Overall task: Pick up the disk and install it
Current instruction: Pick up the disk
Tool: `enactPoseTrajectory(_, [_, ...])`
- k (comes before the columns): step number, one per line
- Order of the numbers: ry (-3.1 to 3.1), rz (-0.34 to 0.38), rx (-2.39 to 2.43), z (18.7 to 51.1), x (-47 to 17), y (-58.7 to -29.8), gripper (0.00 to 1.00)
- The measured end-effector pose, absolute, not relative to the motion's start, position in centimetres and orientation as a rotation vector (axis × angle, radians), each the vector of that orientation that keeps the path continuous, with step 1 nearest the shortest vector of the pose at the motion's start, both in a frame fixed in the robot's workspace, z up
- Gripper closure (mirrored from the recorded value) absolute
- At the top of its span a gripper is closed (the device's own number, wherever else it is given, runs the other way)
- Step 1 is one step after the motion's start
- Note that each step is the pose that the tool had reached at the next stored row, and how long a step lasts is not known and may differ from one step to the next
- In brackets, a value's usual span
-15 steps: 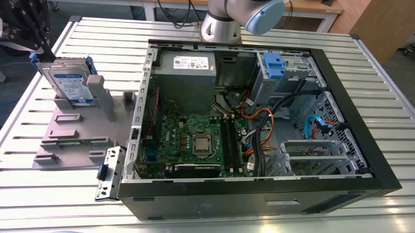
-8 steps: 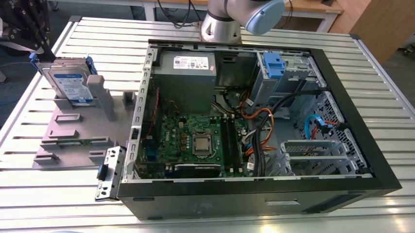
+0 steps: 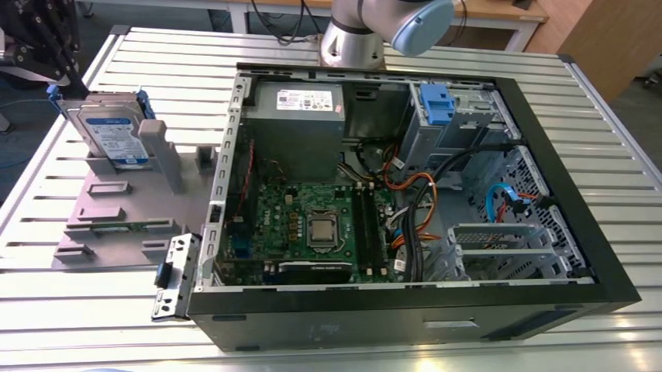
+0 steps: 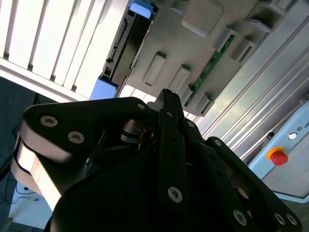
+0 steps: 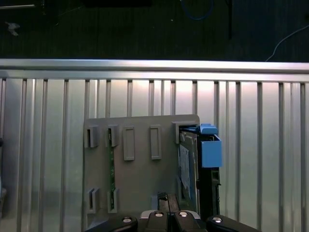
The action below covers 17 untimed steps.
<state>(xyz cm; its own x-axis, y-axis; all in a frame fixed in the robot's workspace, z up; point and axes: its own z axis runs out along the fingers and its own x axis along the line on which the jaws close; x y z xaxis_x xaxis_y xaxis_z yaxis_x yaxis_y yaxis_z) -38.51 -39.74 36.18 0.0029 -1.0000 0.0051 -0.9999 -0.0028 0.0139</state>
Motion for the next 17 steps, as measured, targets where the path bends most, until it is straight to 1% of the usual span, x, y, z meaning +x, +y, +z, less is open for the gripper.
enactPoseTrajectory(17, [-2.198,-0.01,2.225,36.18,-38.51,-39.74,0.89])
